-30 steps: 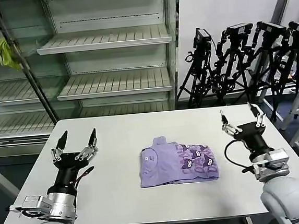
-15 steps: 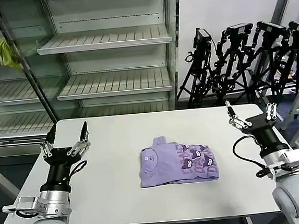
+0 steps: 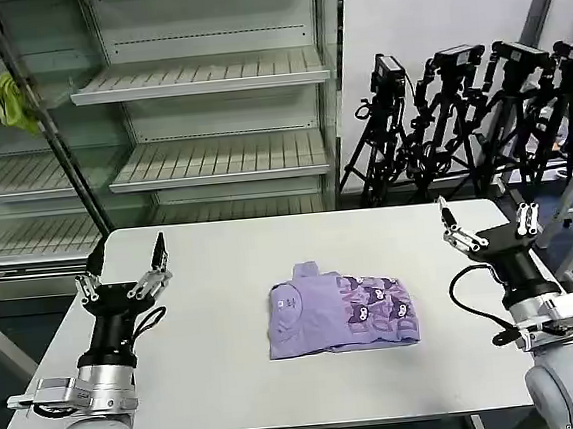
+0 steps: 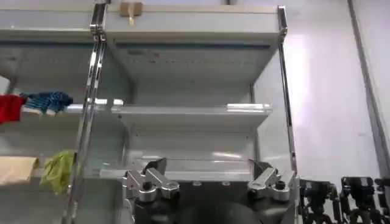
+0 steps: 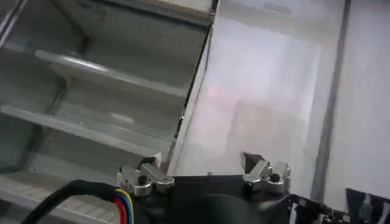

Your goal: Fold and organize the clothes.

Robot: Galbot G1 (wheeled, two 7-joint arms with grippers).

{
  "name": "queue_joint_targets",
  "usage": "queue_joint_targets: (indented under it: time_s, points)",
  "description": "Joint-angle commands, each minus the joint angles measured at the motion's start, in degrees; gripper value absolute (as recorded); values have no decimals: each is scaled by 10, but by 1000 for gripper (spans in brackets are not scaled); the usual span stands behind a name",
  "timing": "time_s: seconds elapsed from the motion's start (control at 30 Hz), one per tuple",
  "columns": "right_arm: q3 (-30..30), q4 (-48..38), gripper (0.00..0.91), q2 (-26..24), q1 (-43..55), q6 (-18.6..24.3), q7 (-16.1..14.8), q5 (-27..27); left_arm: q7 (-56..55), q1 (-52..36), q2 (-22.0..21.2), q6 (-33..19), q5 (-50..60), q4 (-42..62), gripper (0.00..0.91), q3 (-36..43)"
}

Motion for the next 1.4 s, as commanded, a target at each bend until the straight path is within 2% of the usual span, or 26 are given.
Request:
queue_joint_targets:
  time_s: [0.03, 0.57, 1.4]
  points:
    - [8, 13, 907, 23, -1, -21, 2, -11, 5, 6, -6, -2, 20, -6, 907, 2]
    - [5, 4, 907, 27, -11, 1, 32, -31, 9, 7, -6, -3, 14, -14, 907, -4]
    - [-1, 13, 907, 32, -17, 11, 43, -41, 13, 14, -13, -3, 14, -29, 907, -4]
